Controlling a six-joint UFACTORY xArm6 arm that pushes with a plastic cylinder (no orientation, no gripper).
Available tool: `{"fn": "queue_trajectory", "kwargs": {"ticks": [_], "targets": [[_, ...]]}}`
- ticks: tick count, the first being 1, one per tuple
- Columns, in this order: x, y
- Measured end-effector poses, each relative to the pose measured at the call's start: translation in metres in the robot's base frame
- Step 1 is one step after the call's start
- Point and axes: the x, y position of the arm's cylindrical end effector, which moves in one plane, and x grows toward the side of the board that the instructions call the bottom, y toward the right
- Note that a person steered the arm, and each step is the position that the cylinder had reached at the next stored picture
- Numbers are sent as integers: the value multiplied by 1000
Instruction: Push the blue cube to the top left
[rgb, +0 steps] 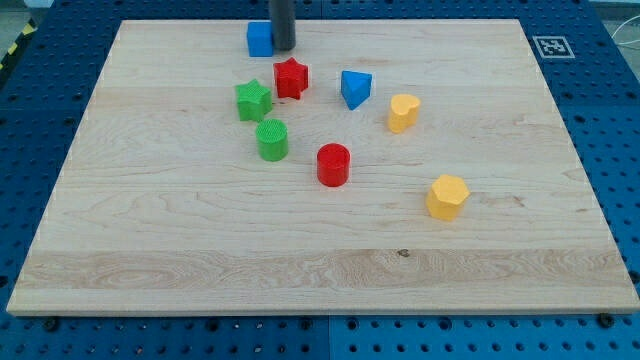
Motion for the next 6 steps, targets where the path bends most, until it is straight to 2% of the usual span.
{"fn": "queue_trajectory", "kwargs": {"ticks": [3,6], "targets": [[-7,-81],[-14,-94]]}}
